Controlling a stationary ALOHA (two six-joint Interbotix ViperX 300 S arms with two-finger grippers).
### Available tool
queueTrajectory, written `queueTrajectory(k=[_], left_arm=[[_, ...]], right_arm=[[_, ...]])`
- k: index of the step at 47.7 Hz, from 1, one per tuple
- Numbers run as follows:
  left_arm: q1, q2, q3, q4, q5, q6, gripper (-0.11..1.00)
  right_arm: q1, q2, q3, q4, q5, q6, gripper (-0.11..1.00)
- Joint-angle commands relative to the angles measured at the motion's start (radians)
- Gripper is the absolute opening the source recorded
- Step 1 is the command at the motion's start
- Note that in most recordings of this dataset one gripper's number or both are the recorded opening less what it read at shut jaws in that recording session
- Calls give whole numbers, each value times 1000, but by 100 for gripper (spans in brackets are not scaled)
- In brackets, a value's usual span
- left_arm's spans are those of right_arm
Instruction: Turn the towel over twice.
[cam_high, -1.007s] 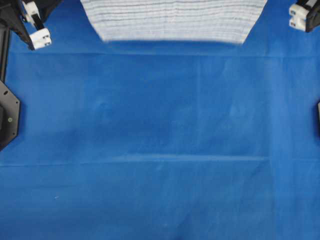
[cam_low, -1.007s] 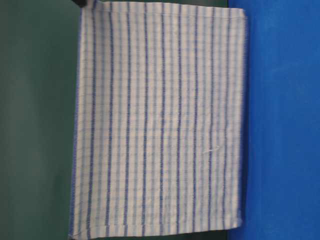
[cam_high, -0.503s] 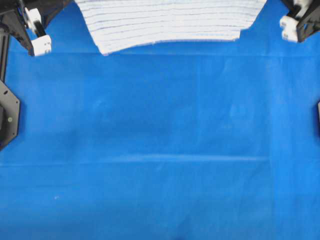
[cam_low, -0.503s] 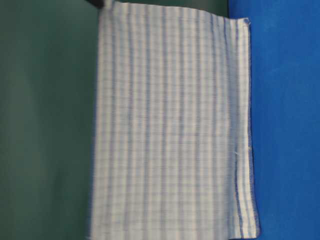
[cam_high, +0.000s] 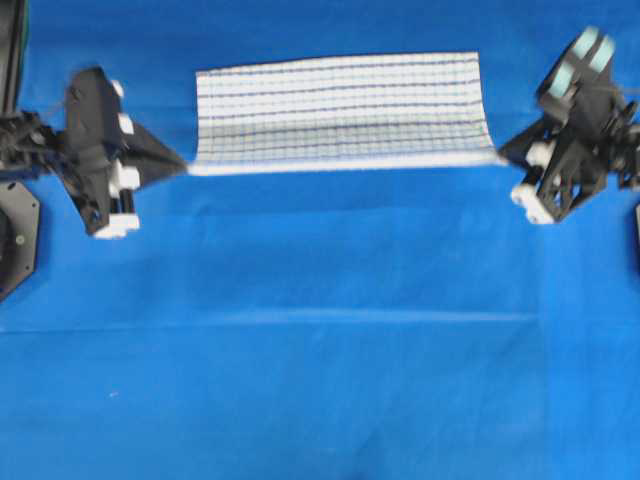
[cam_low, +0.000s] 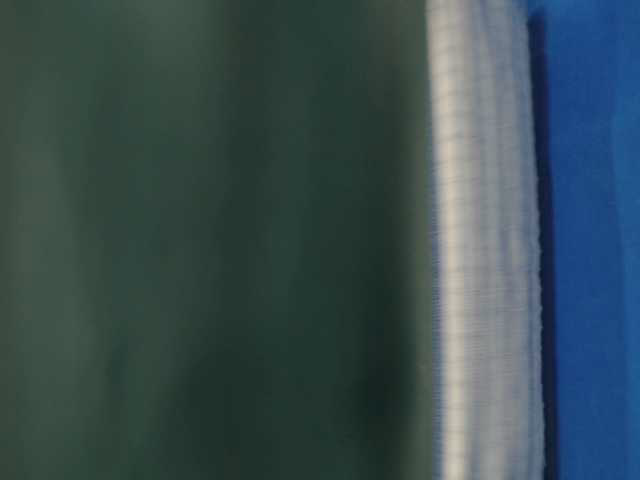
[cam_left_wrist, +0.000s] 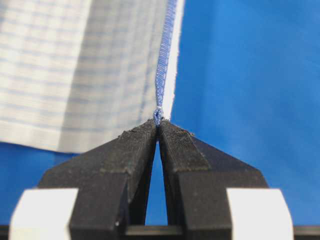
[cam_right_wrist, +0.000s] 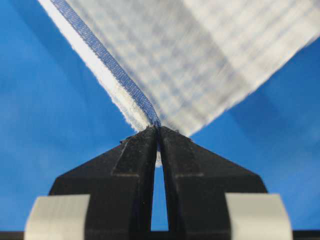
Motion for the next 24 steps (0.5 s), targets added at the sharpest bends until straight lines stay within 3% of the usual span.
queueTrajectory(k=[1, 24], left_arm=[[-57, 58, -2, -2, -41, -41, 3], [-356, 347, -2, -2, -227, -278, 3]], right_arm=[[63, 44, 5, 3, -17, 60, 5], [377, 268, -21, -11, -58, 383, 5]])
